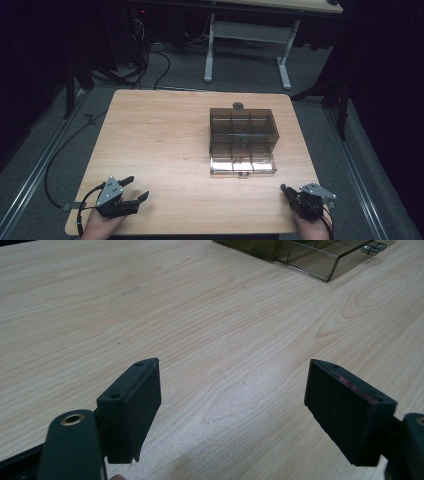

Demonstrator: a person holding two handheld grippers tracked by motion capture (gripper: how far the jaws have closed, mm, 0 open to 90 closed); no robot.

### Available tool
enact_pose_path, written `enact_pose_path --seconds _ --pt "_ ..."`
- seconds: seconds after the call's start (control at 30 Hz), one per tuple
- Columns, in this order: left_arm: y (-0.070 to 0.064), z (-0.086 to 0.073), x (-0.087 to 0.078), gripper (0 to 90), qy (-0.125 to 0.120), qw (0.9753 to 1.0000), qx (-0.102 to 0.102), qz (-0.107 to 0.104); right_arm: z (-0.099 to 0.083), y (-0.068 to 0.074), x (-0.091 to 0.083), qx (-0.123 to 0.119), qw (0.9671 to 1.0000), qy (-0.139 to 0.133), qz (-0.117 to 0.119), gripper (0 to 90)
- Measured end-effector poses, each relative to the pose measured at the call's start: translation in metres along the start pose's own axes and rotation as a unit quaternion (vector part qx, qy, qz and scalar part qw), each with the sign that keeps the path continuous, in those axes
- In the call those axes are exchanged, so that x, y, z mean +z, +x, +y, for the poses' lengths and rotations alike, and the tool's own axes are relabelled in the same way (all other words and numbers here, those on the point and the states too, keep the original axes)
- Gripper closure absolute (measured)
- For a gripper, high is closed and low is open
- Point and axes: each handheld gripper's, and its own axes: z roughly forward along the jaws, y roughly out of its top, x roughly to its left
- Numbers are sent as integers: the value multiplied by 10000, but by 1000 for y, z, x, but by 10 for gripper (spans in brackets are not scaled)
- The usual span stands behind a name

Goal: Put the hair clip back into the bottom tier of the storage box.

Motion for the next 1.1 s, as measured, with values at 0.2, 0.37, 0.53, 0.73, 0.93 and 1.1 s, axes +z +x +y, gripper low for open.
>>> enact_pose_path --seconds 0.2,0.37,0.53,0.73,0.93,1.1 --pt "0 0 0 231 1 10000 1 0 1 1 -2 -16 10000 -53 -35 815" --pt "0 0 0 231 1 10000 2 0 4 5 -4 -115 9999 -117 -46 815" --pt "0 0 0 231 0 10000 1 2 8 13 -5 -273 9995 -150 4 816" --pt "0 0 0 232 2 10000 2 5 14 29 -4 -431 9987 -191 203 816" --pt "0 0 0 232 3 10000 2 6 18 48 3 -644 9967 -179 455 816" --pt "0 0 0 232 11 10000 8 4 22 65 8 -840 9942 -140 663 815"
